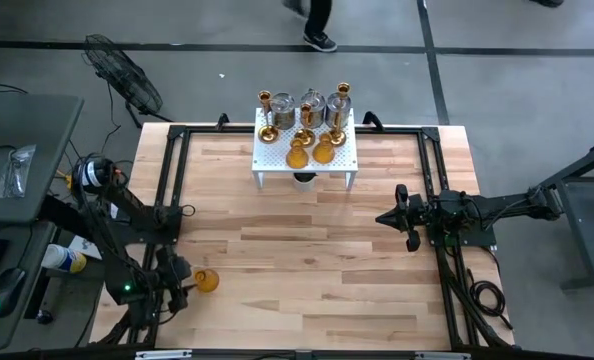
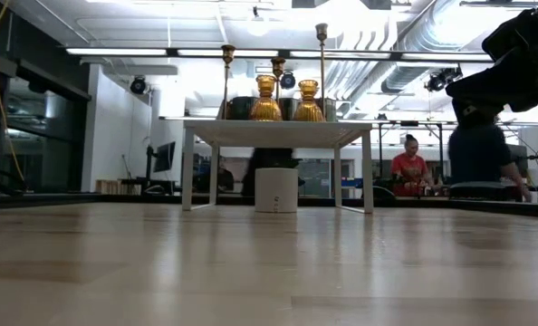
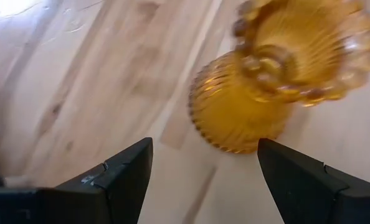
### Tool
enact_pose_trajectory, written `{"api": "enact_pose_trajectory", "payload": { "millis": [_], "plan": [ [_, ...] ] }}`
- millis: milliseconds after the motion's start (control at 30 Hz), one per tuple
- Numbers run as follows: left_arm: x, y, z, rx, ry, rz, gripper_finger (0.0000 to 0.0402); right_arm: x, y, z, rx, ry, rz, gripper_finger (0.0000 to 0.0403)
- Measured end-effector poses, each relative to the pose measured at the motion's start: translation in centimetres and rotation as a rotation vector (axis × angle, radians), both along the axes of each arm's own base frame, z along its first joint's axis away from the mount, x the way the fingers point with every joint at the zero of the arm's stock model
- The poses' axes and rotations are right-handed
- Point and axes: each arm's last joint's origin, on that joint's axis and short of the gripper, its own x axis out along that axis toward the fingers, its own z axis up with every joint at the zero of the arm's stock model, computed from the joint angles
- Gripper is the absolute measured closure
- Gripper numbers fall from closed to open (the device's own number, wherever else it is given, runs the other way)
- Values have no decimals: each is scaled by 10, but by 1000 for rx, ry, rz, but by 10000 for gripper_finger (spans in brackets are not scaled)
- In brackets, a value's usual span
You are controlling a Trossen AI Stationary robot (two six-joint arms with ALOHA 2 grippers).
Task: Pick & Place candle stick holders
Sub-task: Put the gold candle holder on the shelf
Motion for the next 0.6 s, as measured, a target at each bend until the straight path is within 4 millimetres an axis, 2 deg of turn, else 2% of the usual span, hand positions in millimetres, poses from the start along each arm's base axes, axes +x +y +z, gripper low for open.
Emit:
{"api": "enact_pose_trajectory", "payload": {
  "millis": [600],
  "plan": [
    [7,-7,4,-35,-249,2,117,0,0,0,0,-1,1,400]
  ]
}}
